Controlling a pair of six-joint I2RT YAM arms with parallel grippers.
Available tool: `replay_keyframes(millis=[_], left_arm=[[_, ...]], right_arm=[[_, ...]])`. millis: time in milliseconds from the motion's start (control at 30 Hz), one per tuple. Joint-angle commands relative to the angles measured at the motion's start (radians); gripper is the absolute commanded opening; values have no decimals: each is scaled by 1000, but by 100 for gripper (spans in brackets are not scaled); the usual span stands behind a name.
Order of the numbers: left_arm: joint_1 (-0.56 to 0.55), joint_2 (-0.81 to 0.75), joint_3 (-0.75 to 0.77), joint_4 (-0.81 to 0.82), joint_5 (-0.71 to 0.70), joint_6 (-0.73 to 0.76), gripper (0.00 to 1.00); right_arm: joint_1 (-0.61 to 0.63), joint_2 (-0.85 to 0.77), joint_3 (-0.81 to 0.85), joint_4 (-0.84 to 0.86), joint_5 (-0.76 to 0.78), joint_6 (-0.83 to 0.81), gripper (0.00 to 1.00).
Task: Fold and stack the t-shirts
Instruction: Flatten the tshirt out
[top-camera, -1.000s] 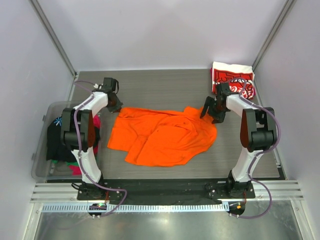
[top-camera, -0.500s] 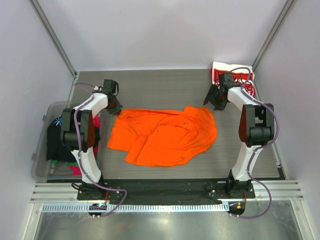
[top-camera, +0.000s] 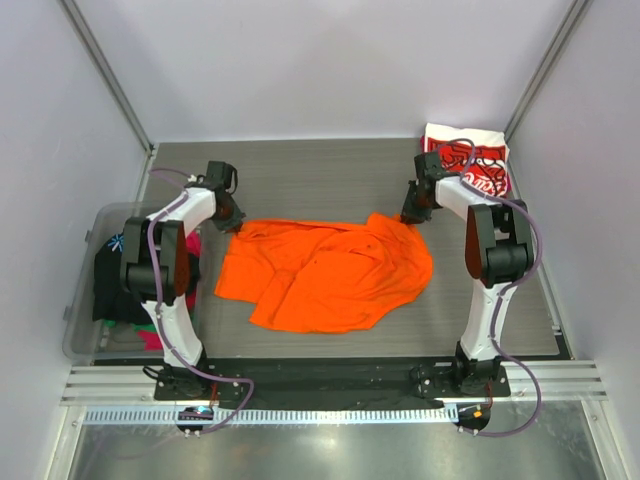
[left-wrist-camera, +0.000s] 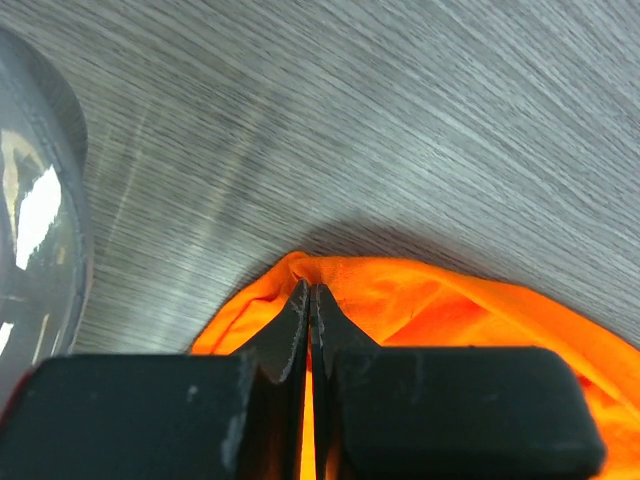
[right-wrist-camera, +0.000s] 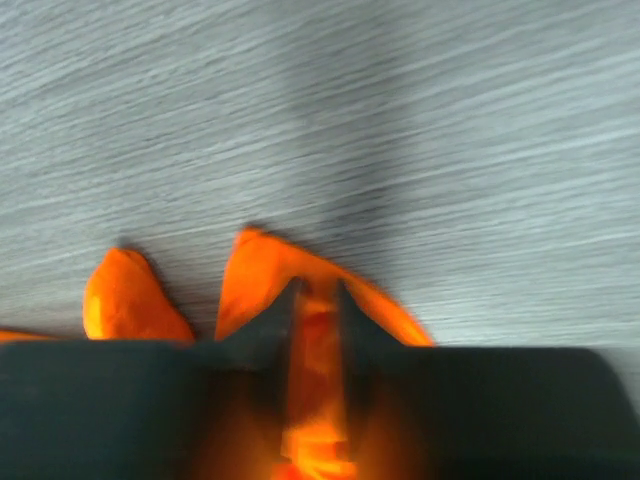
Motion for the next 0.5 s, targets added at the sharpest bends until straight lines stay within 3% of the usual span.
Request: replay_keyframes(millis=[0,33,67,267,467], left_arm=[[-1,-69,-1,-12,9,-10,0],[1,-73,0,-20,7,-10,0],[-1,-78,3,-23,6,-8,0],[-1,-151,54,-84,16,21,0],[-1,-292,133,-147,62,53,0]], right_arm=[[38,33,-5,-25,71,-3,14],[46,37,-7,-32,76,-5,4],[47,37,-10,-32,78,-3,1],[47,-31,48,-68,96,-11,1],[44,-197,252,-205,136,-28,1]])
